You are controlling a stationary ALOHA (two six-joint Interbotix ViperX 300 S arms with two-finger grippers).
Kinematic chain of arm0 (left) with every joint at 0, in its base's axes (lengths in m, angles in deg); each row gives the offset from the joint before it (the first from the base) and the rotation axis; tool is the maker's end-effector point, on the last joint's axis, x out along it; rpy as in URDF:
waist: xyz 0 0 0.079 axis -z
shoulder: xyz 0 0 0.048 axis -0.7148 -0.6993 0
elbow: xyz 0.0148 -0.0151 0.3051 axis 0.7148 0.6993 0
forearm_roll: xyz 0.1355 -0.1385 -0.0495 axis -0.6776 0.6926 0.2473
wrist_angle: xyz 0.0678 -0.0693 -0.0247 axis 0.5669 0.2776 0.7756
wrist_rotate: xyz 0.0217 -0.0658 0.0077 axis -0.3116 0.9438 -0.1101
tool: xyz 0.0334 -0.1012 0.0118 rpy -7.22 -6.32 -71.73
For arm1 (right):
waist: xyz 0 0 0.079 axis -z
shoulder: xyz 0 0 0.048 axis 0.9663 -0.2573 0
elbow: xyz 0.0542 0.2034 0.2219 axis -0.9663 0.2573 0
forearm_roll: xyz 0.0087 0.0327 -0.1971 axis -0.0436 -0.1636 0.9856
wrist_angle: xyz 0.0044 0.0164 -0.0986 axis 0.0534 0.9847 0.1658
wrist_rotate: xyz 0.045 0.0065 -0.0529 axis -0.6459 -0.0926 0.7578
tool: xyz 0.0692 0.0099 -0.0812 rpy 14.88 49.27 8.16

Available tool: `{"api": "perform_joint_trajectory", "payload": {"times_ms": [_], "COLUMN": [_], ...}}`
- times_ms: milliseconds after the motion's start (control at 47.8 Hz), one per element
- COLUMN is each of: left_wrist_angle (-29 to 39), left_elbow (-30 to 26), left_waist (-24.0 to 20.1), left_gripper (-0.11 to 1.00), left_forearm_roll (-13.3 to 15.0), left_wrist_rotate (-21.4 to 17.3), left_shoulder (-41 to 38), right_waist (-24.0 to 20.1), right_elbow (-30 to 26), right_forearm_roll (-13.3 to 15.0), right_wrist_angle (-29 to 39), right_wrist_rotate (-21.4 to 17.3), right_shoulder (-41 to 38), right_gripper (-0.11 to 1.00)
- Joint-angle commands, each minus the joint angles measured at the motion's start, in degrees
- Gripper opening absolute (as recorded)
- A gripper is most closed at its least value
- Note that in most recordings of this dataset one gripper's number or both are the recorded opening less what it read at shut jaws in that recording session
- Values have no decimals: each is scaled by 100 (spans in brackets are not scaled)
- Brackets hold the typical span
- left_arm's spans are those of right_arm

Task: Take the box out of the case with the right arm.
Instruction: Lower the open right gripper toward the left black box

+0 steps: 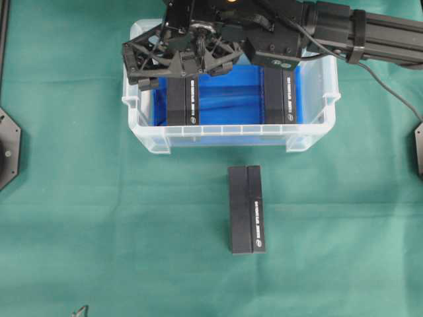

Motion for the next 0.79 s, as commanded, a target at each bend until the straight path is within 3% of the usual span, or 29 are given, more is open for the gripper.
{"api": "perform_joint_trajectory", "payload": {"times_ms": [0, 774], "left_wrist_angle": [-26, -18], "left_elbow": [-149, -158], "left_waist": [-9, -9], "left_gripper": [0, 0], "left_forearm_roll": [-9, -9], "left_wrist_rotate": [0, 0], "left_shoulder": [-18, -18], "right_waist": [-18, -18], "right_elbow": [-62, -62], "right_forearm_roll": [-9, 26], "right_wrist_angle": [-35, -18], "right_wrist_rotate": [0, -132], "right_shoulder": [149, 123], "right_gripper": [94, 94]}}
